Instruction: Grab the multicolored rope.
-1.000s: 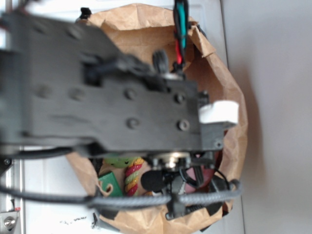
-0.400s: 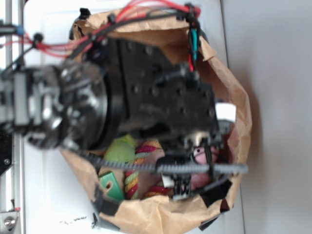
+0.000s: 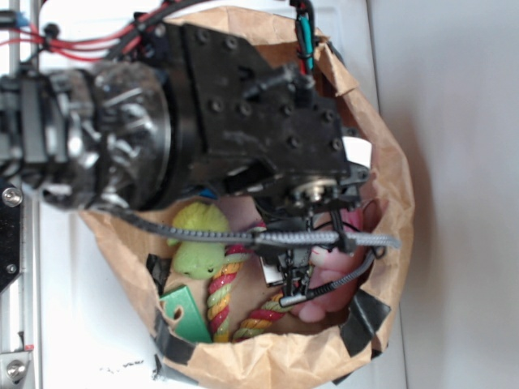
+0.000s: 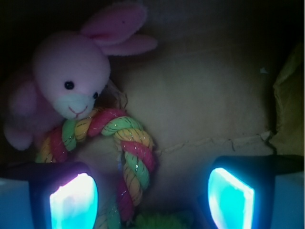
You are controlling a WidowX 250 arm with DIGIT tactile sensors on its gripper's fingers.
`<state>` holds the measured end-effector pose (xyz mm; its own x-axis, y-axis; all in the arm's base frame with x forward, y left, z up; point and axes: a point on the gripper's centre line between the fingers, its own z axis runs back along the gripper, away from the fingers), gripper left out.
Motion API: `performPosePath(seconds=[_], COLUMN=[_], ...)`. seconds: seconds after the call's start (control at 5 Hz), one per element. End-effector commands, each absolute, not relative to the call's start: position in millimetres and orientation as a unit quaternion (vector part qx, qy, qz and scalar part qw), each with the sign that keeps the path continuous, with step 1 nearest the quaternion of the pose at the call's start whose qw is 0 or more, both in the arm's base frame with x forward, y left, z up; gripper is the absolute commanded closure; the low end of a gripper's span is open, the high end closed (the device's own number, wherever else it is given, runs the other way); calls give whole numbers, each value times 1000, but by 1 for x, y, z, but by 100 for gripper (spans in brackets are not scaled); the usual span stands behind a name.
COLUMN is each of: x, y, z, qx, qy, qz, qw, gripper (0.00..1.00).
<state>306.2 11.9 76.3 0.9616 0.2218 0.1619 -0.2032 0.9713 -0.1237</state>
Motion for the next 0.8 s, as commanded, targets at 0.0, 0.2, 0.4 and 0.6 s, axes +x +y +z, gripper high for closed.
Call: performPosePath(seconds=[0.0,0.2,0.4,0.6], x=[301,264,243,239], y=[-1,-10,-15,-16], z=[81,79,72,73], qx=[-50,-54,-60,-63], qy=[-106,-103,-99,-91], qz=[81,82,85,88], qw=[990,990,990,990], gripper=[0,0,0,0])
